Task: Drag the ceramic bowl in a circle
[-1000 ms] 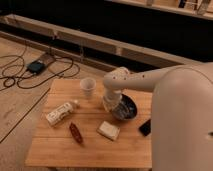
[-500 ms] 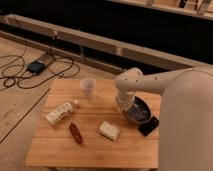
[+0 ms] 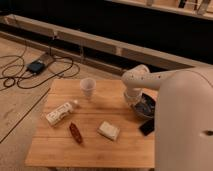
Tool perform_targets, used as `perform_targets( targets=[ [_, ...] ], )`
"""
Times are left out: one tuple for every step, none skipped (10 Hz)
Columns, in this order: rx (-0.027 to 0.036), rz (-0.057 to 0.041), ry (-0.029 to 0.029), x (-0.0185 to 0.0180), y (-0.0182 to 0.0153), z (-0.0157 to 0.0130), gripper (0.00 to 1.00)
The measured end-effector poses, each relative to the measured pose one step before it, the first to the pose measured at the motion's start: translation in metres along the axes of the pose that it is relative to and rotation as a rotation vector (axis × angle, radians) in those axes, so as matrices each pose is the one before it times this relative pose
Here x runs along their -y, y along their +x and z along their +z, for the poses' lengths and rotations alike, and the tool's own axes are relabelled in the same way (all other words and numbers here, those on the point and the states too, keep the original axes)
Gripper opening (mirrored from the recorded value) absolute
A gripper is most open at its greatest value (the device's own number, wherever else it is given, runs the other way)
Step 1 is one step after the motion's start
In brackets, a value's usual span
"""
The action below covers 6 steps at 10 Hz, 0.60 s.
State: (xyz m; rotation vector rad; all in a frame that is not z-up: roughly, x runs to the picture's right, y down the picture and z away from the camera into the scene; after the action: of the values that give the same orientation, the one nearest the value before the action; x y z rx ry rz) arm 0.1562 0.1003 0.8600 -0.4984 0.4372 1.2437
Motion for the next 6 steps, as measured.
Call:
perform_targets(
  targets=[
    [0.01393,-0.02537,0.00341,-0.00007,-0.01662,0.00461,0.00],
    [0.00653,-0.01823,-0.00194,-0.00304,-0.00936,0.00296,0.00],
    [0.00950,-0.03902,-0.00771,-0.00940,-0.01614,0.00583,0.00],
    [0.00478,-0.02556,-0.00992,-0.00847,-0.00990,0.00356,0.00],
    [0.00645,-0.02752,-0.01192,-0.00867,-0.00975,0.00346,0.00],
    [0.00082,-0.02108,-0.01280,-0.00832,-0.00578,0.00227,0.00]
  ],
)
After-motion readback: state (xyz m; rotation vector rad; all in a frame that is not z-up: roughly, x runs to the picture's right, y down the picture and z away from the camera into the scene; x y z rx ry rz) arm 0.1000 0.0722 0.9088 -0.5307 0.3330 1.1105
